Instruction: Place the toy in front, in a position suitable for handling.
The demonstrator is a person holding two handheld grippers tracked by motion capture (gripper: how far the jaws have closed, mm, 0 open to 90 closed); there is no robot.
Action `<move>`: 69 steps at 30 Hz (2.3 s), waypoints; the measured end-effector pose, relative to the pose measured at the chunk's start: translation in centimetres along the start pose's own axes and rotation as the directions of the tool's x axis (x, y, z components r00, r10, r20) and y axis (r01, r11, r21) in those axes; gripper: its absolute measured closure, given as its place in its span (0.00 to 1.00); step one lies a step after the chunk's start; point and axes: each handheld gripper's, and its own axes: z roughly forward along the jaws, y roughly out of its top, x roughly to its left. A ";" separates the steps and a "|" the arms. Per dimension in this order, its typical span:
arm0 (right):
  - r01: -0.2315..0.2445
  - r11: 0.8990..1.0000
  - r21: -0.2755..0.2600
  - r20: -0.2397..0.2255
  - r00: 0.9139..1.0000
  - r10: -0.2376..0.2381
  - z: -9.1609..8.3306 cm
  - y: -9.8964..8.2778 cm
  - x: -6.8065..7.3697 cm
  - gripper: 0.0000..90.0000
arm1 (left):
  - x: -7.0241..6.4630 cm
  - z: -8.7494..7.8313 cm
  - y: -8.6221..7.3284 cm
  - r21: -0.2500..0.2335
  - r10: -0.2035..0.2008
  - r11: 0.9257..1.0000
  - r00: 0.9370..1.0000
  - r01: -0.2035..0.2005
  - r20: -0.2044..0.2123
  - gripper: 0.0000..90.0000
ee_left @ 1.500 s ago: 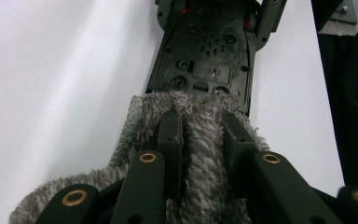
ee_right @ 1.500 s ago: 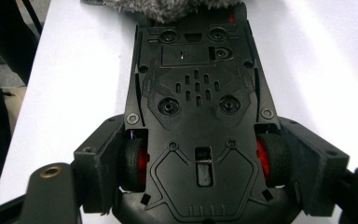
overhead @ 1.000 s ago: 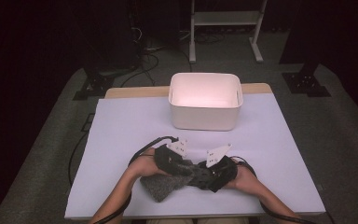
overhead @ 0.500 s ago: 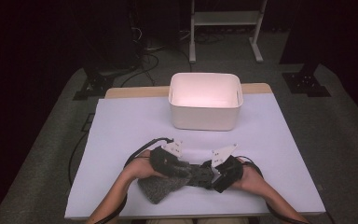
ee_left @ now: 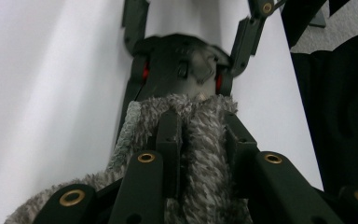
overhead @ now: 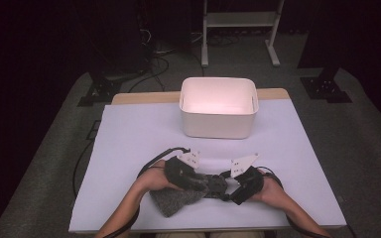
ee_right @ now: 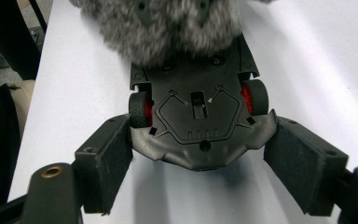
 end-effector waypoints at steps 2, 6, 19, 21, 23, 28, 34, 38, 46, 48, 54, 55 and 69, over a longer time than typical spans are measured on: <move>0.004 1.000 -0.001 0.001 1.000 -0.004 0.0 0.0 0.0 0.25 | -0.1 0.7 0.8 0.005 0.022 1.000 1.000 -0.022 0.014 0.80; 0.014 1.000 0.008 0.013 1.000 -0.014 0.2 0.1 0.2 0.25 | 0.2 1.9 2.1 0.011 0.051 0.999 0.998 -0.052 0.029 0.80; 0.025 0.998 0.051 0.024 0.999 -0.026 0.5 -0.6 0.3 0.29 | 0.1 1.5 1.6 0.016 0.042 0.999 0.999 -0.042 0.005 0.80; 0.024 0.998 0.057 0.029 0.999 -0.026 0.5 -0.5 0.3 0.30 | 0.1 1.5 1.7 0.018 0.044 0.999 0.999 -0.044 0.004 0.80; 0.022 0.999 0.050 0.032 0.999 -0.023 0.4 -0.5 0.2 0.32 | 0.0 1.7 2.0 0.011 0.044 0.999 0.999 -0.044 0.009 0.80; 0.017 1.000 0.024 0.055 0.998 -0.019 0.2 -0.4 0.1 0.36 | 0.3 2.2 2.9 -0.004 0.066 0.998 0.998 -0.066 0.015 0.80; 0.007 1.000 0.015 0.043 0.999 -0.008 0.5 -0.3 -0.2 0.35 | 0.4 3.1 3.8 0.017 0.083 0.996 0.996 -0.083 0.033 0.80; 0.010 1.000 0.028 0.018 1.000 -0.011 0.9 -0.4 -0.5 0.28 | 0.3 3.1 3.3 0.022 0.074 0.997 0.997 -0.074 0.034 0.80; 0.038 0.999 0.020 0.025 0.999 -0.038 1.9 0.2 -0.5 0.25 | 0.6 2.1 2.8 0.039 0.063 0.997 0.998 -0.063 0.003 0.80; 0.035 0.999 0.015 0.026 0.999 -0.035 1.9 0.1 -0.4 0.26 | 0.6 1.5 2.2 0.037 0.043 0.998 0.999 -0.043 -0.009 0.80; 0.038 0.999 0.020 0.024 0.999 -0.039 1.6 -0.1 0.0 0.27 | 0.9 -1.3 -0.3 0.061 -0.011 0.998 0.998 0.015 -0.066 0.80; 0.041 0.999 0.019 0.024 0.999 -0.041 1.6 -0.1 0.0 0.27 | 0.9 -1.7 -0.8 0.063 -0.020 0.998 0.997 0.025 -0.074 0.80; 0.025 1.000 0.003 -0.019 1.000 -0.025 2.6 1.4 -0.4 0.21 | 0.4 -1.9 -1.6 0.046 -0.045 0.998 0.997 0.048 -0.066 0.81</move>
